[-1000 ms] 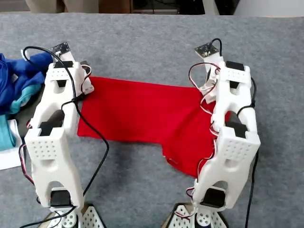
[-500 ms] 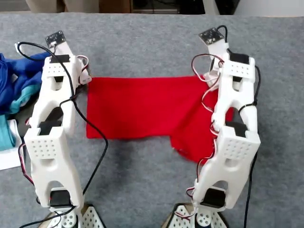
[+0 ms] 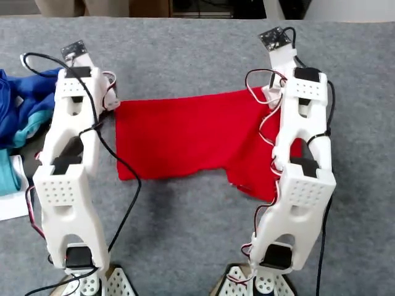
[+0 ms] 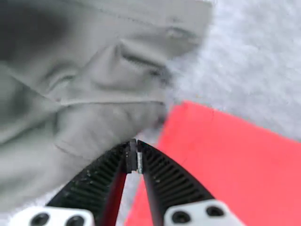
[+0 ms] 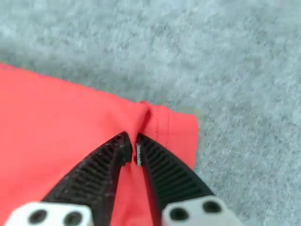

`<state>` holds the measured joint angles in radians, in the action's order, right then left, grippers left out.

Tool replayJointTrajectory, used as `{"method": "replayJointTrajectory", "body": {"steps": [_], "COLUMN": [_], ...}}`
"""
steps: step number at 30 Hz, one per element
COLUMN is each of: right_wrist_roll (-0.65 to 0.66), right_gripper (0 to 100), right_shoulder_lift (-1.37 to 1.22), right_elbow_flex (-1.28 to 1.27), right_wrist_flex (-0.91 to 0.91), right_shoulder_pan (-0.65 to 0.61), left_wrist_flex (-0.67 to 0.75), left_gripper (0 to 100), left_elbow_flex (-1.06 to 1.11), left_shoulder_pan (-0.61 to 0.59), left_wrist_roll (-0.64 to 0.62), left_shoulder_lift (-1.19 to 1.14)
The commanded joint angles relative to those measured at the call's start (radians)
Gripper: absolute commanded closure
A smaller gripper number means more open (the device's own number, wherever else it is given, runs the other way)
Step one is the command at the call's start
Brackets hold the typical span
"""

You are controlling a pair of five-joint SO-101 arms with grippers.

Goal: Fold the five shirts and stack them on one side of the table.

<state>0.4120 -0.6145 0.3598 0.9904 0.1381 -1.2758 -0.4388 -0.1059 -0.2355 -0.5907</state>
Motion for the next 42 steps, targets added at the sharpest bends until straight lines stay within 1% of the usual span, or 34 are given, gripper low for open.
{"method": "replayJointTrajectory", "body": {"steps": [1, 4, 7, 10, 12, 14, 21, 23, 27, 29, 32, 35, 42], "right_wrist_roll": [-0.020, -0.020, -0.014, -0.014, -0.012, -0.011, -0.008, 0.015, 0.021, 0.021, 0.021, 0.017, 0.014], "right_gripper": [97.8, 97.8, 97.7, 91.3, 86.1, 84.4, 85.3, 85.3, 85.5, 88.8, 99.3, 98.0, 98.0], "right_shoulder_lift": [0.005, 0.004, 0.004, 0.004, 0.004, 0.004, 0.005, 0.005, 0.004, 0.004, 0.004, 0.004, 0.008], "right_elbow_flex": [0.007, 0.007, 0.007, 0.007, 0.007, 0.005, -0.035, -0.036, -0.036, -0.036, -0.036, -0.036, -0.035], "right_wrist_flex": [-0.046, -0.046, -0.044, -0.043, -0.044, -0.046, -0.087, -0.086, -0.086, -0.089, -0.089, -0.089, -0.089], "right_shoulder_pan": [0.027, 0.036, 0.033, 0.035, 0.036, 0.036, 0.036, 0.035, 0.035, 0.036, 0.036, 0.036, 0.054], "left_wrist_flex": [-0.129, -0.198, -0.190, -0.176, -0.183, -0.184, -0.184, -0.184, -0.184, -0.184, -0.184, -0.184, -0.176], "left_gripper": [98, 98, 98, 98, 98, 98, 98, 98, 98, 98, 98, 98, 98], "left_elbow_flex": [-0.114, -0.143, -0.155, -0.193, -0.242, -0.295, -0.450, -0.477, -0.523, -0.545, -0.595, -0.654, -0.687], "left_shoulder_pan": [0.072, 0.124, 0.161, 0.167, 0.161, 0.157, 0.143, 0.137, 0.133, 0.132, 0.124, 0.109, 0.064], "left_wrist_roll": [-0.006, -0.006, -0.006, -0.017, -0.061, -0.084, -0.091, -0.091, -0.091, -0.091, -0.089, -0.086, -0.092], "left_shoulder_lift": [0.070, 0.035, -0.025, -0.104, -0.157, -0.205, -0.341, -0.369, -0.390, -0.390, -0.389, -0.397, -0.397]}}
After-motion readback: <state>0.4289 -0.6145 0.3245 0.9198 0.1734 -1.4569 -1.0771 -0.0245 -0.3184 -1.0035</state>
